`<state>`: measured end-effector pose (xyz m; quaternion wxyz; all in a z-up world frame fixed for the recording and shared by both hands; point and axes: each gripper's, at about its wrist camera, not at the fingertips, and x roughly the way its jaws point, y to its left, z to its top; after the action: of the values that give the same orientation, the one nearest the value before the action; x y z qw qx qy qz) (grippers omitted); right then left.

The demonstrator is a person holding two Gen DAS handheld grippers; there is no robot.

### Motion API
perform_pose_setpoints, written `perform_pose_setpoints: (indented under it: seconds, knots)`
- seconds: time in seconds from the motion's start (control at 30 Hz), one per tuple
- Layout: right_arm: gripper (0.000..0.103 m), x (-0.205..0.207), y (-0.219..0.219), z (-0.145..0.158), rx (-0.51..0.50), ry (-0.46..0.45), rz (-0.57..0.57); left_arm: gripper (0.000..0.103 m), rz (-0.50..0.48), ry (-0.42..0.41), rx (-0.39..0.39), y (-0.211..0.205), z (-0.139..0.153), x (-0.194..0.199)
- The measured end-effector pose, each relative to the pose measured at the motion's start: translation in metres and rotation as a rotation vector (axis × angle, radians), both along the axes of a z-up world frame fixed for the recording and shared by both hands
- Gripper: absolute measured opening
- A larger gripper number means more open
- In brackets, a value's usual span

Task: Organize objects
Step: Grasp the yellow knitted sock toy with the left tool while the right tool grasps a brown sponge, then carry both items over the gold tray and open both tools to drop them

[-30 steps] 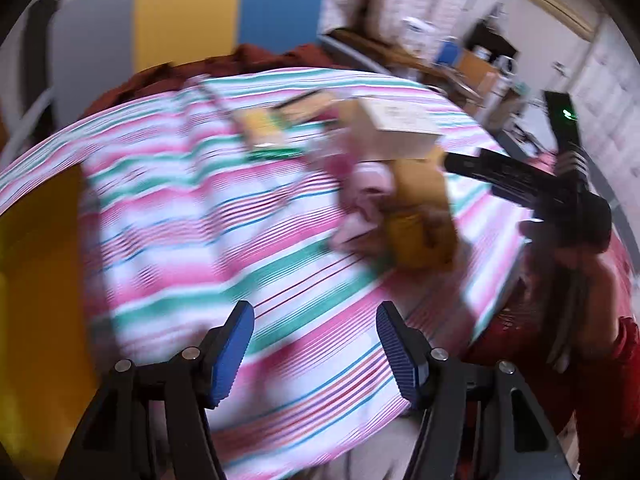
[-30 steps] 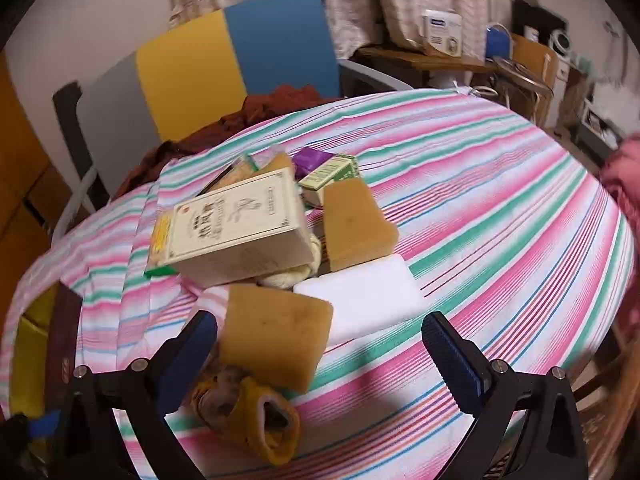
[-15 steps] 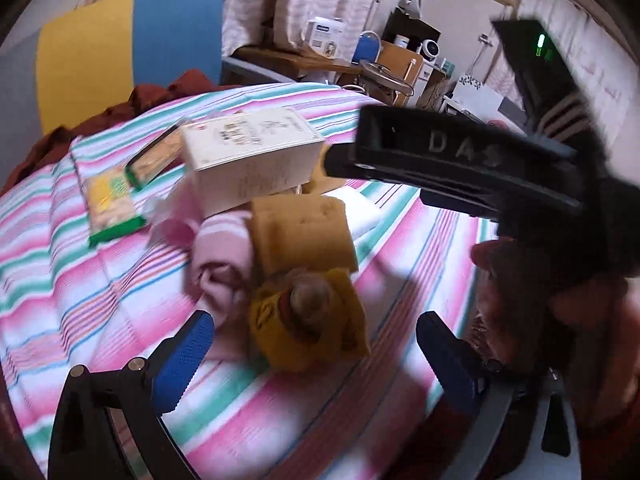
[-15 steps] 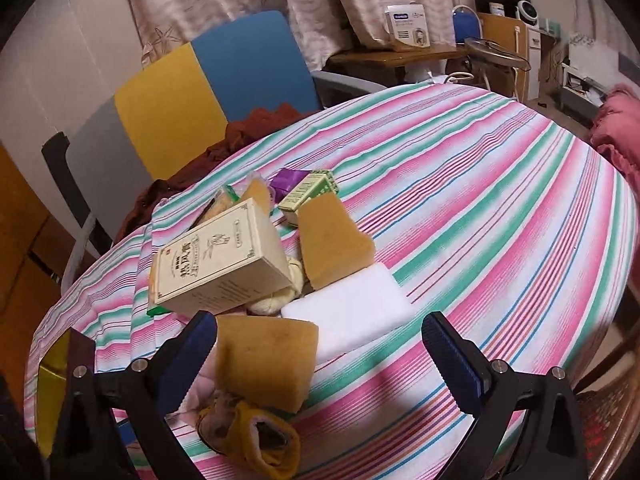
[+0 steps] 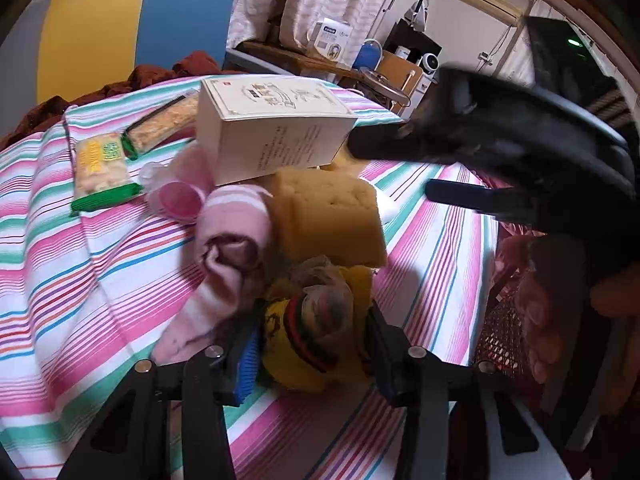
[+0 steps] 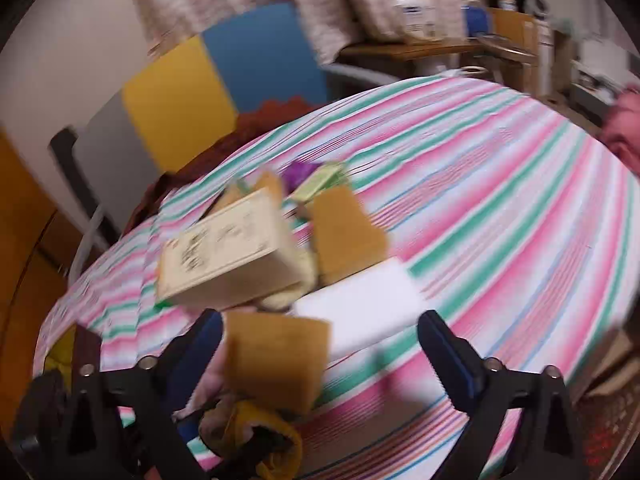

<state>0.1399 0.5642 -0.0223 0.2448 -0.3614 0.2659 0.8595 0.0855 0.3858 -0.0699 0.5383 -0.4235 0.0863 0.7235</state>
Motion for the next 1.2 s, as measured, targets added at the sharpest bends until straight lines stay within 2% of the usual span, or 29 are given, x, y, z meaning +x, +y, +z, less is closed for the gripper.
perform_pose_setpoints:
  seconds: [0.07, 0.13, 0.23, 0.37, 0.63, 0.97, 1.2]
  knots:
    - [0.083, -0.01, -0.009, -0.006, -0.006, -0.032, 0.07, 0.044, -0.004, 0.024, 0.0, -0.01, 0.001, 0.006]
    - [0.066, -0.019, -0.015, -0.014, -0.025, -0.072, 0.128, 0.044, 0.003, 0.027, 0.007, -0.022, 0.002, 0.009]
    - [0.063, -0.029, -0.024, -0.024, 0.0, -0.152, 0.168, 0.044, 0.02, 0.011, 0.023, -0.038, 0.003, 0.01]
    - [0.06, -0.034, -0.028, -0.027, 0.05, -0.178, 0.184, 0.043, 0.045, -0.022, 0.045, -0.055, 0.006, 0.013]
    - [0.045, -0.03, -0.031, -0.023, 0.07, -0.168, 0.192, 0.043, 0.083, 0.002, 0.092, -0.083, 0.023, 0.004]
    - [0.028, -0.022, -0.045, -0.01, 0.107, -0.138, 0.195, 0.043, 0.181, 0.028, 0.161, -0.142, 0.048, -0.006]
    - [0.02, -0.009, -0.061, -0.01, 0.034, -0.124, 0.194, 0.043, 0.279, 0.058, 0.202, -0.186, 0.064, -0.019]
